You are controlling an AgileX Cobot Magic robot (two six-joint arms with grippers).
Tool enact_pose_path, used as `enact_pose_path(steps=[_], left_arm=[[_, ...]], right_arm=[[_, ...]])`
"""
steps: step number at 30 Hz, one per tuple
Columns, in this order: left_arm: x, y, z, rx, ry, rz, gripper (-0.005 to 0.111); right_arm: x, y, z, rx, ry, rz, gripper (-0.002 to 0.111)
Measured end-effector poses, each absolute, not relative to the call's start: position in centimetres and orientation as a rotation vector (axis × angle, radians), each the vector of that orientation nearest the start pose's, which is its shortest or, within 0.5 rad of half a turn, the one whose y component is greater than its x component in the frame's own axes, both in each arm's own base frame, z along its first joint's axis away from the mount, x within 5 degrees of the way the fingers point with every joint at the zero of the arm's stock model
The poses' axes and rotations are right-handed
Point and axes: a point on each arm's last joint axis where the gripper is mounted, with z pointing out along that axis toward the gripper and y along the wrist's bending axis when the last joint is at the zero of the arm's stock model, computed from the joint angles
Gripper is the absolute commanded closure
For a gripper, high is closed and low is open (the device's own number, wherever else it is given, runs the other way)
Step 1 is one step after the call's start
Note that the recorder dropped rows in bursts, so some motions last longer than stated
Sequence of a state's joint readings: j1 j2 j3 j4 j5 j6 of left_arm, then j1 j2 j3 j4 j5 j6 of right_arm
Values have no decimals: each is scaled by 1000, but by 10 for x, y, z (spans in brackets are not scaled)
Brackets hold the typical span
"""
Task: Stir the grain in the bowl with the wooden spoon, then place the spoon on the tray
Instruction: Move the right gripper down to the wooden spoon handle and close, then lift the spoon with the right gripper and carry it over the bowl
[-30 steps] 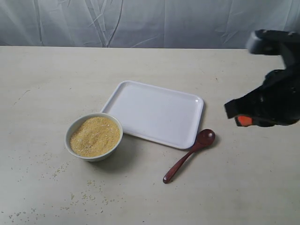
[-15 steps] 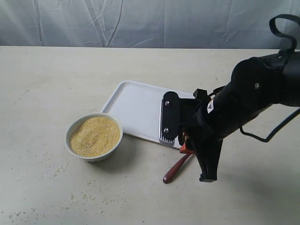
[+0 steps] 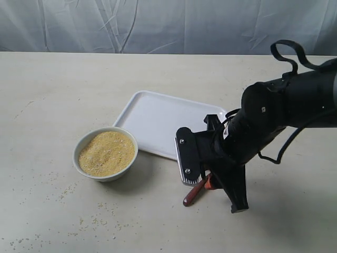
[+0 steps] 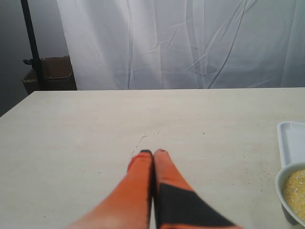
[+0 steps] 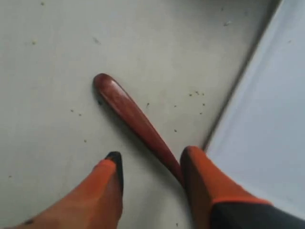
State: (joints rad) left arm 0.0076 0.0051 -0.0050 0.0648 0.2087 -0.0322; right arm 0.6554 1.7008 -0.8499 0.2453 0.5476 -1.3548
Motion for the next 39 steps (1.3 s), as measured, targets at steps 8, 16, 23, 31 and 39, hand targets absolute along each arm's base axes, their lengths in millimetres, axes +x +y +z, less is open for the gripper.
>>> enact_pose_path(steps=[8,16,23,31,39], left_arm=[[56,2,196,10,1692,40,106],[56,2,196,10,1692,40,106],[56,2,196,10,1692,40,106],[56,2,195,10,1694,41,106],[56,2,195,10,1694,41,106]], right_arm=[[233,193,133,-2291,1716,55,68],[235,194,122,-2304,1726,54,109],[238,195,128,-2267,1703,29,108],[243,206,200,-1835,1780,112,108],[256,227,258,-1268,1939,429,108]])
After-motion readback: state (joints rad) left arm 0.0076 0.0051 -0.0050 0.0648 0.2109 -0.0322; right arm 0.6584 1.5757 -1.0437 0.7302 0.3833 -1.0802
